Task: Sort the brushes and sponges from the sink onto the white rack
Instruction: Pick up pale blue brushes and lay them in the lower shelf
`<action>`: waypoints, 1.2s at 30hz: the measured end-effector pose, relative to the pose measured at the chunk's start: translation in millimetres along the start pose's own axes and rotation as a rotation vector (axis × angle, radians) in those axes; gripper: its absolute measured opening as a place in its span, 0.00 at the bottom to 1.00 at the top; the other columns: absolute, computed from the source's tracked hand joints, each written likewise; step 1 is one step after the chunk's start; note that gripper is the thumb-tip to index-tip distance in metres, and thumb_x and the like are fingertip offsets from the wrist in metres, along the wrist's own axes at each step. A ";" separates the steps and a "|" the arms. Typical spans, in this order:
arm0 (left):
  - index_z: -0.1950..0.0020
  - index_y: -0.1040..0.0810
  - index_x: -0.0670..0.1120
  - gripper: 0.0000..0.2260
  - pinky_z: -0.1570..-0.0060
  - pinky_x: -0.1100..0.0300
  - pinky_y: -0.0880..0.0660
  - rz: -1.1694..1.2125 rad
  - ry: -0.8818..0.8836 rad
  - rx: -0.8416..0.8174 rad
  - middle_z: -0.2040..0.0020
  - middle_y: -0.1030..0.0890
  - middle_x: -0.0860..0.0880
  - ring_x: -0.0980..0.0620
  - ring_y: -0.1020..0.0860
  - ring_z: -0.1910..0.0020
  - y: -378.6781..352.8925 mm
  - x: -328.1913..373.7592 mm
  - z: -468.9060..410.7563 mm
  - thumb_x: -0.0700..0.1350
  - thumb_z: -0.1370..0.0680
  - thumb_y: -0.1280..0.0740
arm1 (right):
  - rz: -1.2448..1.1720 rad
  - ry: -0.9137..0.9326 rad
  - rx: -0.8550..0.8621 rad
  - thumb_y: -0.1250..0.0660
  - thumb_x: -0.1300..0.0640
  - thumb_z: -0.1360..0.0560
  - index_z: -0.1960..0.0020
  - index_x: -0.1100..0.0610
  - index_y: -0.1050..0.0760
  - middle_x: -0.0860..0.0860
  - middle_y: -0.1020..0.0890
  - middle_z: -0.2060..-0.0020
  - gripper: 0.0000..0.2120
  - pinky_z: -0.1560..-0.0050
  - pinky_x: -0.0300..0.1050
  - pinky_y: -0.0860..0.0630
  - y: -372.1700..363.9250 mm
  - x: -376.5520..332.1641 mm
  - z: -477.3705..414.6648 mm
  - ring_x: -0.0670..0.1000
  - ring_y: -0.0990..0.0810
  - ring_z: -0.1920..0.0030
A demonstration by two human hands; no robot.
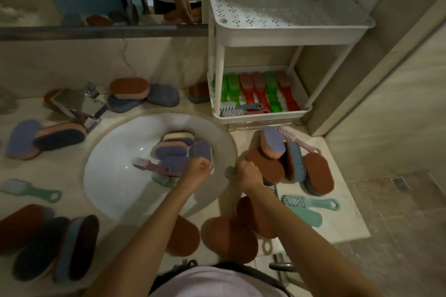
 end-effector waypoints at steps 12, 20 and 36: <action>0.54 0.26 0.44 0.06 0.59 0.61 0.27 0.129 0.006 -0.197 0.61 0.24 0.48 0.49 0.23 0.57 -21.4 24.3 -11.1 0.34 0.26 0.33 | -0.948 0.006 0.129 0.35 0.62 0.26 0.57 0.62 0.22 0.54 0.22 0.66 0.04 0.63 0.44 0.28 39.7 -21.2 -32.2 0.50 0.25 0.64; 0.66 0.36 0.43 0.15 0.87 0.71 0.40 0.138 -0.020 -0.065 0.75 0.33 0.45 0.59 0.35 0.90 -23.2 21.3 -12.7 0.37 0.18 0.46 | -0.904 -0.113 0.111 0.39 0.59 0.23 0.62 0.59 0.28 0.54 0.24 0.69 0.10 0.67 0.45 0.30 52.5 29.9 -7.0 0.49 0.29 0.73; 0.68 0.35 0.43 0.16 0.85 0.69 0.38 0.115 0.000 -0.057 0.75 0.33 0.44 0.58 0.35 0.89 -38.1 11.6 -1.8 0.37 0.20 0.43 | -0.059 -0.143 0.053 0.34 0.52 0.28 0.48 0.61 0.28 0.61 0.20 0.51 0.14 0.54 0.52 0.25 9.3 86.7 42.1 0.61 0.21 0.50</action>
Point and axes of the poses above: each hand's wrist, its own z-axis away from the middle knuckle, its own y-axis out of the back of the hand, x = y × z, the point moved 4 cm from there along -z, towards the middle knuckle
